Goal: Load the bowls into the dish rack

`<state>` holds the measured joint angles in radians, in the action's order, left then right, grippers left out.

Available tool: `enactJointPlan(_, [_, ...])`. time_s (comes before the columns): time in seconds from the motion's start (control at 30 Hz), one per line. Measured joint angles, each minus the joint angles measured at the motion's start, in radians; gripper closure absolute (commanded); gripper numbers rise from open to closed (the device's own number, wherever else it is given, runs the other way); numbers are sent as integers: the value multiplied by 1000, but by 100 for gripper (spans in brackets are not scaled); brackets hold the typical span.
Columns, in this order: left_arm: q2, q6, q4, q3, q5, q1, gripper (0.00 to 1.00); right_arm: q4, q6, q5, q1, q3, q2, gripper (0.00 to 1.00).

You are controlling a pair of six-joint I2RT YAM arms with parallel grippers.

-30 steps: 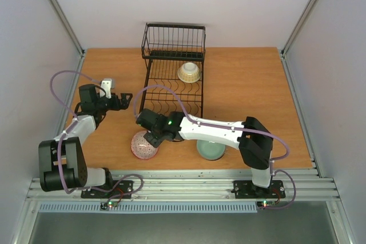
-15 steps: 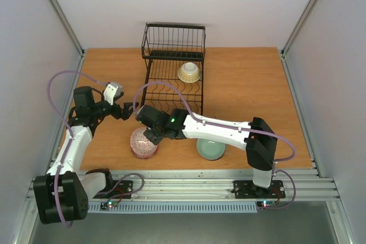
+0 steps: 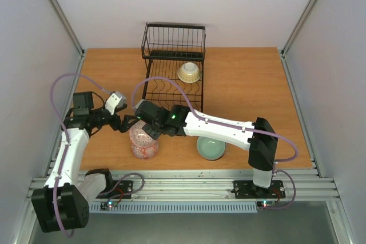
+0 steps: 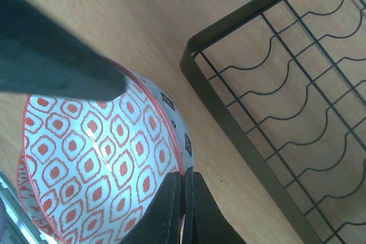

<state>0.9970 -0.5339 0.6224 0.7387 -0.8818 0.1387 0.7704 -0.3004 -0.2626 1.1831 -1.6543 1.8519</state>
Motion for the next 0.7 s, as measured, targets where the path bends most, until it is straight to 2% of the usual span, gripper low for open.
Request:
enactJointPlan(0.2, [-23, -48, 94, 2, -52, 0, 1, 10, -13, -40, 0, 0, -3, 99])
enactJointPlan(0.5, [-22, -117, 130, -16, -73, 0, 1, 25, -40, -103, 0, 0, -60, 99])
enactJointPlan(0.7, [-21, -116, 124, -37, -72, 0, 15, 24, -50, -111, 0, -11, -88, 99])
